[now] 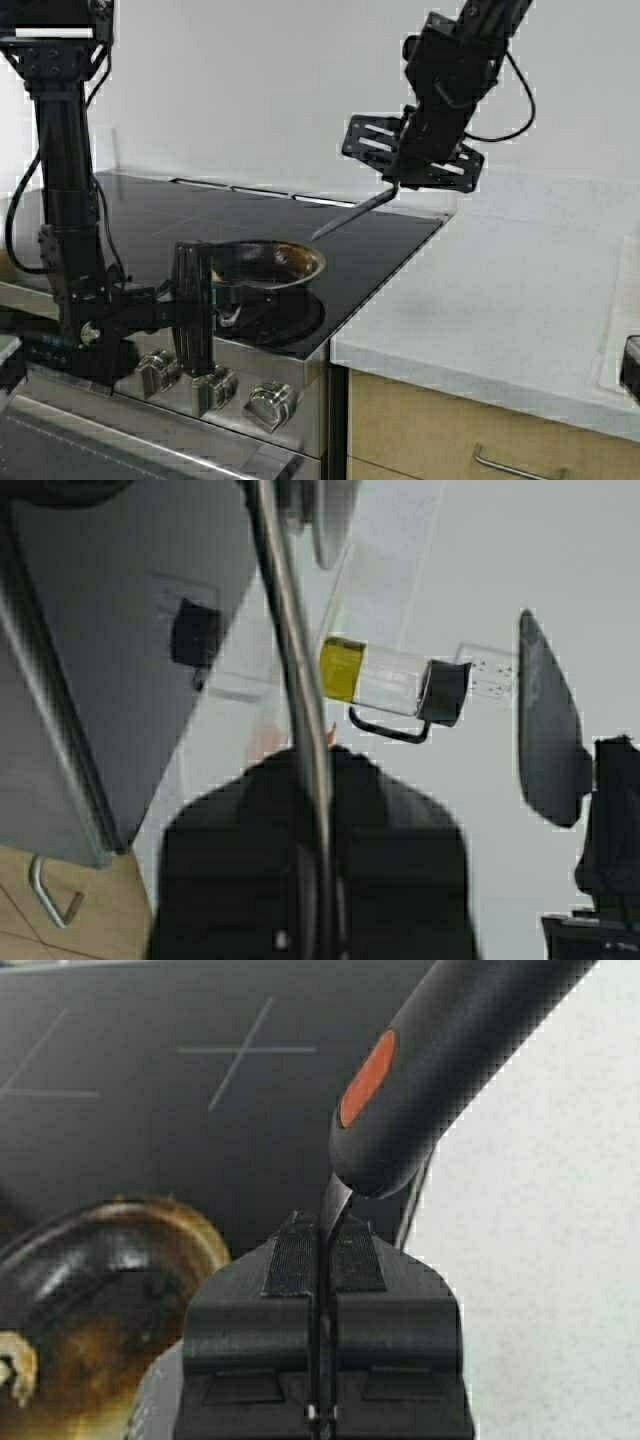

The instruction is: Add oil to the pan and cook the shrimp and serve it

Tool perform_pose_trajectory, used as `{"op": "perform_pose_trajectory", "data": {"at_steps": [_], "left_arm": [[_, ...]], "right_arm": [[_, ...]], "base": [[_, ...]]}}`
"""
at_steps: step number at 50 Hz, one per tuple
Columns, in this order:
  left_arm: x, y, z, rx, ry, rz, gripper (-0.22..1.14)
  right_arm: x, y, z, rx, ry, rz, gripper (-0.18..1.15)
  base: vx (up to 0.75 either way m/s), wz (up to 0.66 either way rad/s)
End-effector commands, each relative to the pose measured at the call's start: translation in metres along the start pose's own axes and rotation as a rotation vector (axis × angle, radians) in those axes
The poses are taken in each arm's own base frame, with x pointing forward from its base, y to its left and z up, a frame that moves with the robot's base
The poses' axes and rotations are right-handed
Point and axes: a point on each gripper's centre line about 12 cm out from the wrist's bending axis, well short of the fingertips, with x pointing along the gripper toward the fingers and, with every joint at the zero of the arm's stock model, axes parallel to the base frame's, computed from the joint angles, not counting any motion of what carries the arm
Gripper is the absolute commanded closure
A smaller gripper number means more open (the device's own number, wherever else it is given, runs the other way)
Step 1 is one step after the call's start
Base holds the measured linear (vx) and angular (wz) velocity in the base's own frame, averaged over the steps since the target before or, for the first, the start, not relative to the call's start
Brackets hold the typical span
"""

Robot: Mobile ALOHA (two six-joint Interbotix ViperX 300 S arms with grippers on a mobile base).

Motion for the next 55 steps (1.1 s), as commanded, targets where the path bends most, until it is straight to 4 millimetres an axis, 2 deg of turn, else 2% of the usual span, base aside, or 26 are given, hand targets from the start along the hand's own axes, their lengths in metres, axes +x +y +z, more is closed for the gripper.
{"op": "perform_pose_trajectory", "data": {"at_steps": [1,8,19,23,31,37,44,55], "left_arm": [[0.003,-0.010,0.003,-0.003,0.001,-0.031,0.83],[0.003,-0.010,0.003,0.000,0.001,-0.031,0.64],[0.002,-0.011,0.002,0.025,0.001,-0.028,0.03],[0.000,-0.012,0.001,0.033,0.000,-0.026,-0.12],[-0.004,-0.015,-0.002,0.065,-0.003,-0.020,-0.11],[-0.016,-0.017,-0.002,0.091,-0.023,0.001,-0.11],[-0.041,-0.022,0.003,0.137,-0.075,0.035,-0.11],[-0.089,-0.043,0.007,0.284,-0.171,0.115,-0.11]], "right_arm": [[-0.005,0.011,0.024,0.029,-0.059,0.029,0.89],[-0.006,0.011,0.023,0.028,-0.058,0.029,0.89],[-0.007,0.012,0.026,0.031,-0.063,0.032,0.89],[-0.008,0.012,0.026,0.033,-0.063,0.033,0.89],[-0.009,0.011,0.027,0.031,-0.063,0.032,0.89],[-0.009,0.011,0.027,0.030,-0.062,0.032,0.89],[-0.010,0.010,0.026,0.032,-0.060,0.028,0.89],[-0.012,0.007,0.028,0.038,-0.058,0.019,0.89]], "base": [[0.00,0.00],[0.00,0.00],[0.00,0.00],[0.00,0.00],[0.00,0.00],[0.00,0.00],[0.00,0.00],[0.00,0.00]]}}
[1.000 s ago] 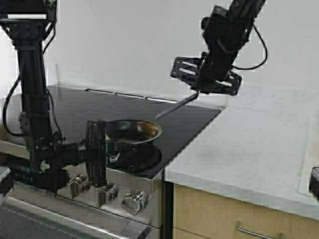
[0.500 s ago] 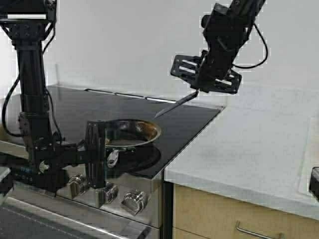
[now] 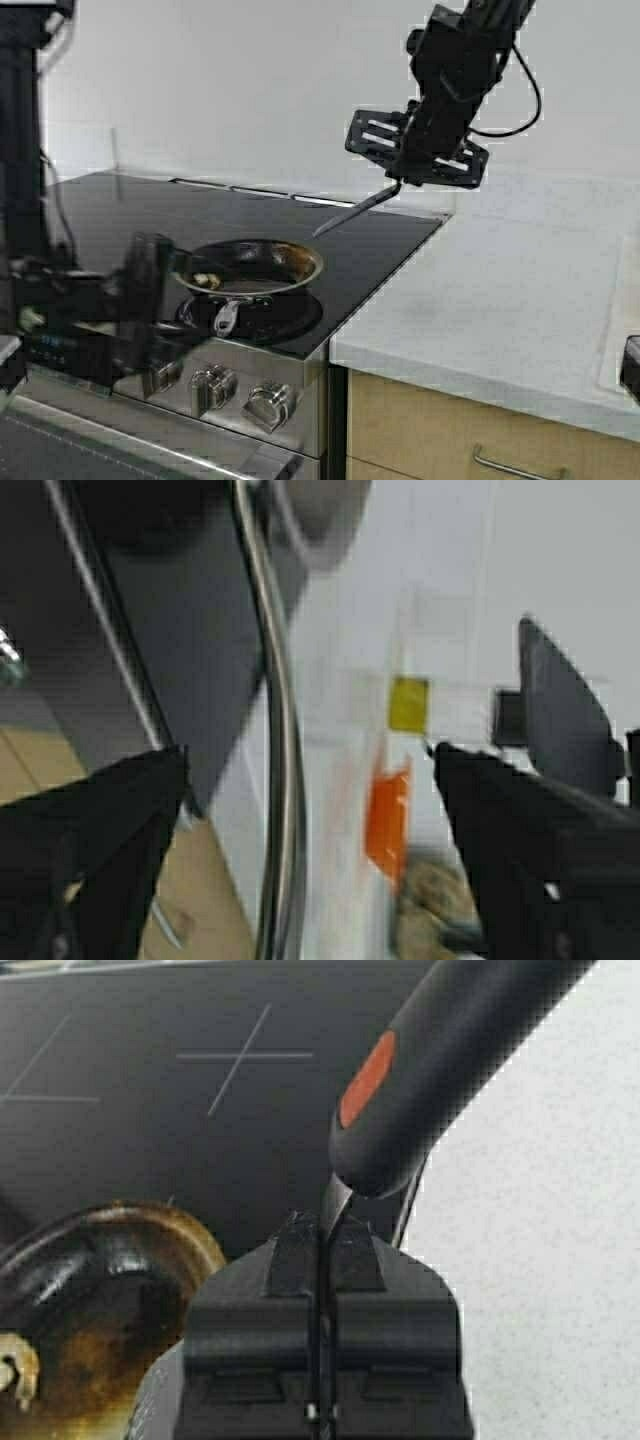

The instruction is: Add oil to the pan and cook the shrimp and serve it

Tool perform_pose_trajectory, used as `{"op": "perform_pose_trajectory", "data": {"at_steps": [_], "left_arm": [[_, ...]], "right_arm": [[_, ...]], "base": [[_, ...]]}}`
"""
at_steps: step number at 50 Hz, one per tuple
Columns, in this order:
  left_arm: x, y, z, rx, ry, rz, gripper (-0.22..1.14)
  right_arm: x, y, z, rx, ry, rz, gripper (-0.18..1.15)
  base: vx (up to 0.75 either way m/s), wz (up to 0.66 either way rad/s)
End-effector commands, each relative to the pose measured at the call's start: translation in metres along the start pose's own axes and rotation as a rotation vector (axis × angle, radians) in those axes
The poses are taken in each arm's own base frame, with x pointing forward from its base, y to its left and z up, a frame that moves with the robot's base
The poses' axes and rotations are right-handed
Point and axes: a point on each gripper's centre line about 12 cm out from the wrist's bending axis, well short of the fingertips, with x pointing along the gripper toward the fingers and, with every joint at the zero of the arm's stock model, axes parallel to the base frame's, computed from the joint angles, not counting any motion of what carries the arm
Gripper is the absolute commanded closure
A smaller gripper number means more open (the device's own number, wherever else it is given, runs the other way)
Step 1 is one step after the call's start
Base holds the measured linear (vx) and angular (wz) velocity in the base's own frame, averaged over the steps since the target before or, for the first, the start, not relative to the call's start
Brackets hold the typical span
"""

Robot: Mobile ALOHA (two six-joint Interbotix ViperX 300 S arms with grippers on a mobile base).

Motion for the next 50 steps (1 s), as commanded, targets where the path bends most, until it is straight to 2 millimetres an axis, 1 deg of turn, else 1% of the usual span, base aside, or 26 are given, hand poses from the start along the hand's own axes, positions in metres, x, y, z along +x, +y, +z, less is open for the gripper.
{"op": "perform_pose_trajectory", "data": {"at_steps": [1,4,10,15,22,26,29,32,36,38,40,41,45,48,50], "left_arm": [[-0.026,-0.023,0.008,0.102,-0.054,0.022,-0.11],[-0.038,-0.030,0.007,0.149,-0.075,0.055,-0.11],[-0.056,-0.050,0.008,0.246,-0.135,0.106,-0.11],[-0.067,-0.075,0.012,0.362,-0.174,0.120,-0.11],[-0.069,-0.110,0.017,0.525,-0.148,0.118,-0.09],[-0.068,-0.128,0.018,0.597,-0.108,0.125,-0.08],[-0.068,-0.140,0.021,0.637,-0.085,0.143,-0.05],[-0.070,-0.150,0.024,0.664,-0.080,0.170,0.01],[-0.073,-0.161,0.029,0.670,-0.094,0.210,0.14],[-0.076,-0.169,0.032,0.670,-0.110,0.220,0.24],[-0.078,-0.176,0.034,0.673,-0.126,0.225,0.36],[-0.081,-0.182,0.035,0.674,-0.138,0.230,0.47],[-0.088,-0.194,0.037,0.686,-0.166,0.241,0.81],[-0.093,-0.201,0.038,0.711,-0.178,0.260,0.99],[-0.095,-0.204,0.038,0.731,-0.181,0.279,1.01]], "right_arm": [[-0.006,0.009,0.024,0.033,-0.052,0.023,0.89],[-0.008,0.008,0.024,0.037,-0.044,0.019,0.89],[-0.011,0.006,0.028,0.059,-0.014,0.015,0.89],[-0.011,-0.001,0.037,0.080,0.017,0.006,0.89],[-0.013,-0.014,0.052,0.115,0.076,-0.005,0.89],[-0.016,-0.027,0.065,0.134,0.124,-0.013,0.89],[-0.018,-0.037,0.076,0.142,0.156,-0.018,0.89],[-0.020,-0.048,0.087,0.139,0.186,-0.019,0.89],[-0.024,-0.063,0.101,0.133,0.222,-0.021,0.89],[-0.026,-0.070,0.110,0.130,0.235,-0.019,0.89],[-0.030,-0.076,0.118,0.134,0.245,-0.018,0.89],[-0.031,-0.079,0.122,0.136,0.248,-0.018,0.89],[-0.037,-0.096,0.141,0.139,0.264,-0.020,0.89],[-0.040,-0.112,0.151,0.141,0.293,-0.027,0.89],[-0.042,-0.124,0.157,0.146,0.319,-0.035,0.89]], "base": [[0.00,0.00],[0.00,0.00],[0.00,0.00],[0.00,0.00],[0.00,0.01],[0.00,0.00],[0.00,0.00],[0.00,0.00],[0.00,0.00],[0.00,0.00],[0.00,0.00],[0.00,0.00],[0.00,0.00],[0.00,0.00],[0.00,0.00]]}}
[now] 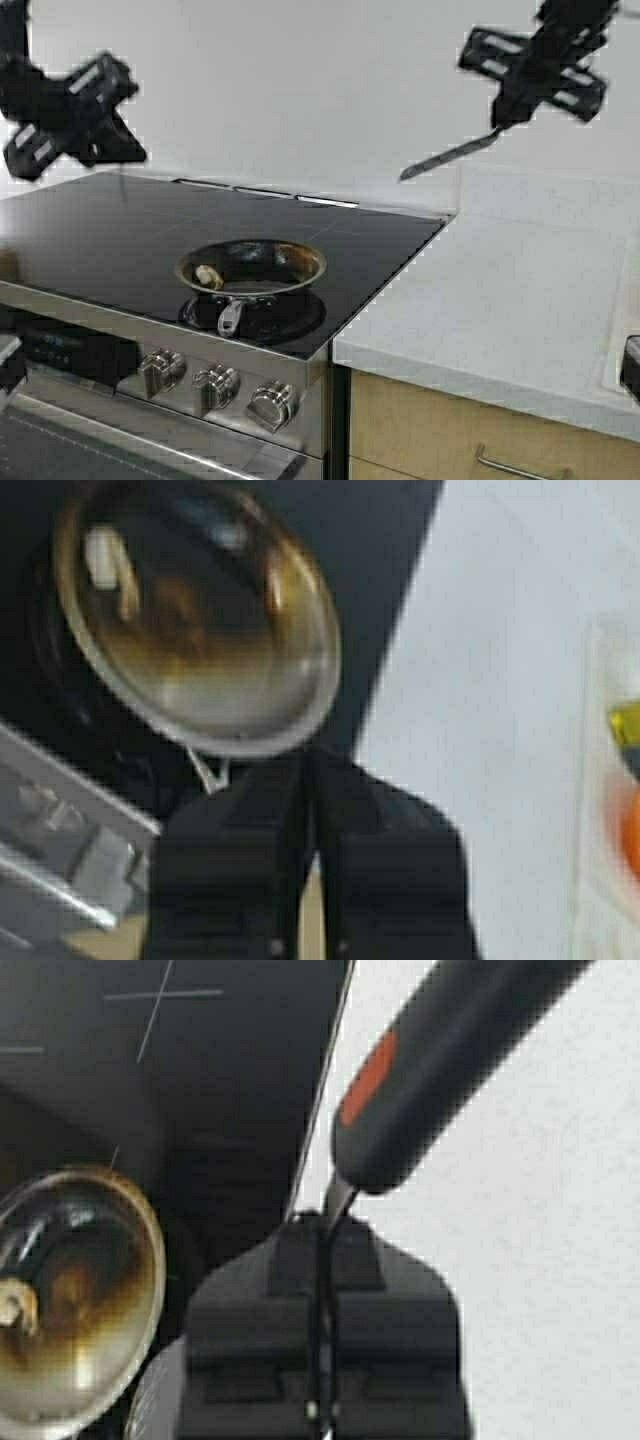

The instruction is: Add oil to the pan and cook the shrimp and serve it

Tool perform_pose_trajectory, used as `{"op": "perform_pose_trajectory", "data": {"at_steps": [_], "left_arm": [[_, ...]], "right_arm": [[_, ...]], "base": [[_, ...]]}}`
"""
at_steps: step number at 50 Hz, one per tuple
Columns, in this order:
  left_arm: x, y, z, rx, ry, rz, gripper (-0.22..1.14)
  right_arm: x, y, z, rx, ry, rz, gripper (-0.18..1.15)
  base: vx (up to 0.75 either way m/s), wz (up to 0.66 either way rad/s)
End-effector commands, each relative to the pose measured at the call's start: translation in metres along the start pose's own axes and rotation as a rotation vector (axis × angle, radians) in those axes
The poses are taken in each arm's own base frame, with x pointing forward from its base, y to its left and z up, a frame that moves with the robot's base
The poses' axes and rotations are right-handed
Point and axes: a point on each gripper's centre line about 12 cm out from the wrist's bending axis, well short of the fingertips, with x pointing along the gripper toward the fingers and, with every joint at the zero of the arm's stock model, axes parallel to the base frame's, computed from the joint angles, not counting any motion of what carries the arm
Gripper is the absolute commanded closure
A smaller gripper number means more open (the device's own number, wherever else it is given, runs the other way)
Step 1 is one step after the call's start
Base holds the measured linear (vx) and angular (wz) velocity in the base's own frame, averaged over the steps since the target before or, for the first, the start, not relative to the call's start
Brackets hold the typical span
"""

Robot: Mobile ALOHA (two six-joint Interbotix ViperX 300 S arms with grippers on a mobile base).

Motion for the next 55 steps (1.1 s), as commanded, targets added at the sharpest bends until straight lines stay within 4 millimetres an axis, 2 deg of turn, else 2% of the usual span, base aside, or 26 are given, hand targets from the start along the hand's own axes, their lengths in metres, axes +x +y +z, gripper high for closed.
{"op": "perform_pose_trajectory", "data": {"at_steps": [1,7,10,15,25,37,45,55], "left_arm": [[-0.012,-0.012,0.019,0.073,-0.038,0.023,0.99],[-0.022,-0.023,0.022,0.225,-0.015,0.007,0.85],[-0.027,-0.029,0.025,0.305,-0.005,-0.007,0.85],[-0.034,-0.036,0.031,0.346,-0.028,-0.020,0.88],[-0.043,-0.041,0.042,0.388,-0.065,0.021,0.88],[-0.043,-0.034,0.039,0.392,-0.047,0.070,0.88],[-0.042,-0.034,0.041,0.392,-0.048,0.073,0.88],[-0.039,-0.031,0.040,0.385,-0.035,0.078,0.88]], "right_arm": [[-0.020,-0.028,0.036,0.028,0.014,-0.005,0.89],[-0.032,-0.072,0.054,0.071,0.060,-0.064,0.89],[-0.038,-0.100,0.064,0.088,0.038,-0.124,0.89],[-0.044,-0.137,0.069,0.097,0.048,-0.200,0.89],[-0.031,-0.202,0.053,0.116,0.262,-0.294,0.89],[-0.016,-0.268,0.025,0.258,0.415,-0.355,0.89],[-0.008,-0.296,0.000,0.353,0.513,-0.363,0.89],[0.012,-0.309,-0.020,0.380,0.604,-0.347,0.89]], "base": [[0.00,0.00],[0.00,0.00],[0.00,0.00],[0.00,0.00],[0.00,0.00],[0.00,0.00],[0.00,0.00],[0.00,0.00]]}}
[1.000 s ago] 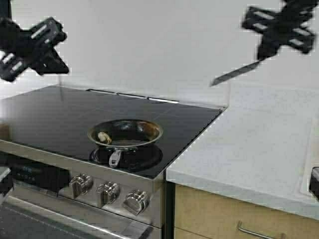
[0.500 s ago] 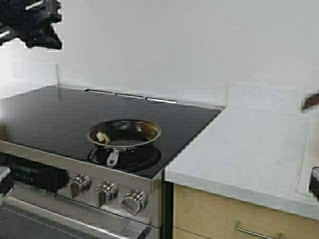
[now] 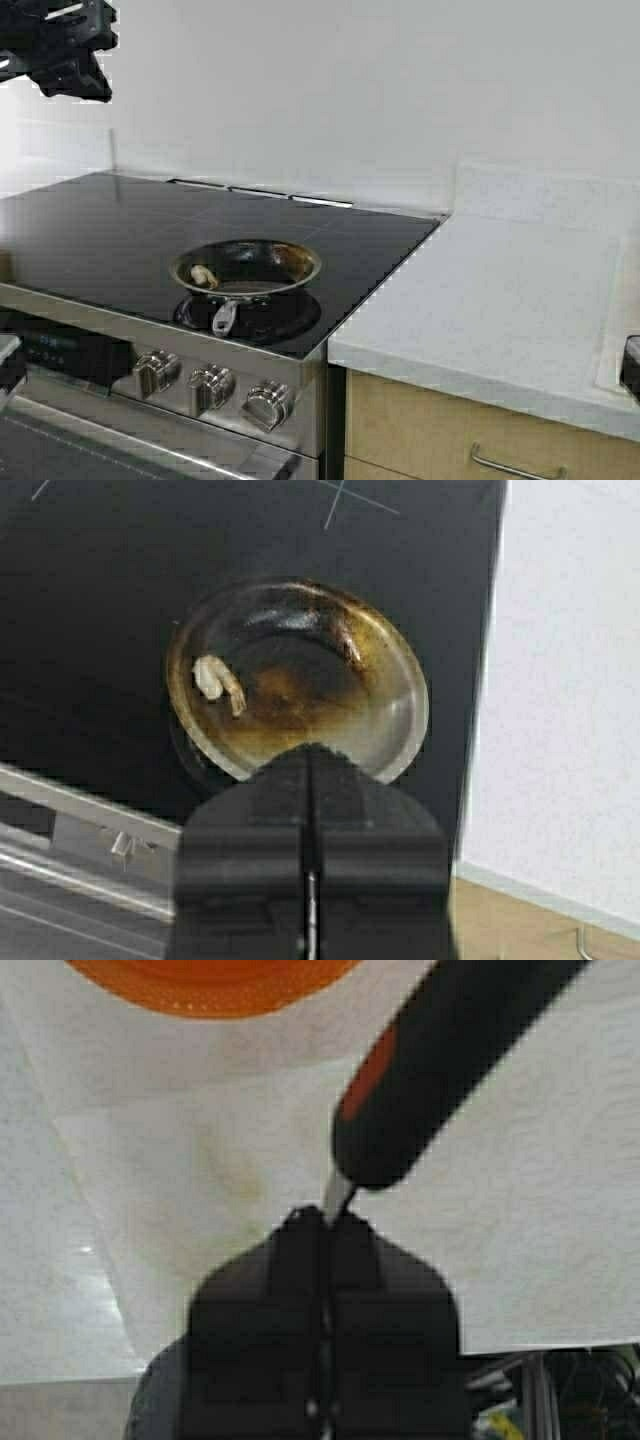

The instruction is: Add oil to the pan and cook the shrimp and serve it

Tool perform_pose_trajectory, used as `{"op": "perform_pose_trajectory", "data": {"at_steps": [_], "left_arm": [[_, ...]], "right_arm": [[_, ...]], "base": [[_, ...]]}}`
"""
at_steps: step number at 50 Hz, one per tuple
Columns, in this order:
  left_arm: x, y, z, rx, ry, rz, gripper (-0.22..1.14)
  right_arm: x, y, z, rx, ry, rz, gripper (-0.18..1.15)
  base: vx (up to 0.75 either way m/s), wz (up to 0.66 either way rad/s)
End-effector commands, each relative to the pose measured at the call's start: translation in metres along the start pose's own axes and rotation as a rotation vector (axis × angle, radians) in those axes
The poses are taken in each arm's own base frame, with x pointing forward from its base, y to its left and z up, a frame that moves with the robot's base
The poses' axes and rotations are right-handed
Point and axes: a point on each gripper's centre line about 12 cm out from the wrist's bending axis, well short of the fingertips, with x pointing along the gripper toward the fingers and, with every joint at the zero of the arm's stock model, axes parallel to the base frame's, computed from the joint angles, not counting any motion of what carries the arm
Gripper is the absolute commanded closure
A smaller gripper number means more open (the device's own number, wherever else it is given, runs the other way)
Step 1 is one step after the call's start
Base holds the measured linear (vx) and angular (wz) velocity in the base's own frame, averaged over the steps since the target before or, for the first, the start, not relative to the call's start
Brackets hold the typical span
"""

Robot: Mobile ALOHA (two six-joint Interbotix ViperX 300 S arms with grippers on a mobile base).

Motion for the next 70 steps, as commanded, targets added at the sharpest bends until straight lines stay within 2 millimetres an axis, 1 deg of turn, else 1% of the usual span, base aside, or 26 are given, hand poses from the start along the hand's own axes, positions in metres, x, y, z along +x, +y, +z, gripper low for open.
{"op": "perform_pose_trajectory", "data": {"at_steps": [1,11,21,25,28,30,32,37,40,42,44,53,59,64,68,70], "left_arm": [[0.002,-0.001,0.008,0.005,-0.018,-0.004,0.88],[0.003,0.000,0.006,0.004,-0.011,-0.004,0.88],[0.006,0.001,0.004,0.001,-0.001,-0.002,0.88],[0.006,0.001,0.005,0.001,-0.001,-0.001,0.88],[0.006,0.001,0.005,-0.001,-0.001,-0.002,0.88],[0.006,0.001,0.005,-0.001,-0.001,-0.002,0.88],[0.006,0.001,0.004,0.000,0.000,-0.002,0.88],[0.006,0.001,0.004,0.000,0.000,-0.002,0.88],[0.006,0.001,0.005,-0.001,-0.001,-0.002,0.88],[0.006,0.001,0.004,0.000,0.000,-0.002,0.88],[0.006,0.001,0.004,0.000,0.000,-0.002,0.88],[0.006,0.002,0.003,-0.002,0.002,-0.001,0.88],[0.006,0.001,0.004,-0.002,0.001,-0.002,0.88],[0.006,0.001,0.004,-0.001,0.001,-0.001,0.88],[0.006,0.002,0.003,-0.002,0.003,-0.002,0.88],[0.006,0.002,0.003,-0.002,0.004,0.000,0.88]], "right_arm": [[0.006,-0.002,0.009,-0.003,0.008,0.003,0.89],[0.025,-0.012,0.006,0.019,0.053,-0.003,0.89],[0.031,-0.015,0.004,0.031,0.092,0.005,0.88],[0.034,-0.016,0.006,0.033,0.126,0.018,0.86],[0.036,-0.018,0.009,0.052,0.152,0.030,0.78],[0.036,-0.021,0.011,0.075,0.160,0.035,0.70],[0.035,-0.024,0.013,0.101,0.160,0.037,0.59],[0.032,-0.030,0.015,0.140,0.156,0.036,0.27],[0.031,-0.030,0.017,0.142,0.151,0.036,0.11],[0.032,-0.031,0.016,0.143,0.152,0.035,0.04],[0.031,-0.030,0.018,0.145,0.147,0.035,0.00],[0.030,-0.030,0.018,0.148,0.144,0.035,0.00],[0.024,-0.029,0.023,0.146,0.117,0.035,0.00],[0.009,-0.025,0.032,0.151,0.043,0.034,0.00],[-0.013,-0.020,0.043,0.144,-0.048,0.034,0.00],[-0.030,-0.015,0.049,0.127,-0.102,0.035,0.00]], "base": [[0.00,0.00],[0.00,0.00],[0.00,0.00],[0.00,0.00],[0.00,0.00],[0.00,0.00],[0.00,0.00],[0.00,0.00],[0.00,0.00],[0.00,0.00],[0.00,0.00],[0.00,0.00],[0.00,0.00],[0.00,0.00],[0.00,0.00],[0.00,0.00]]}}
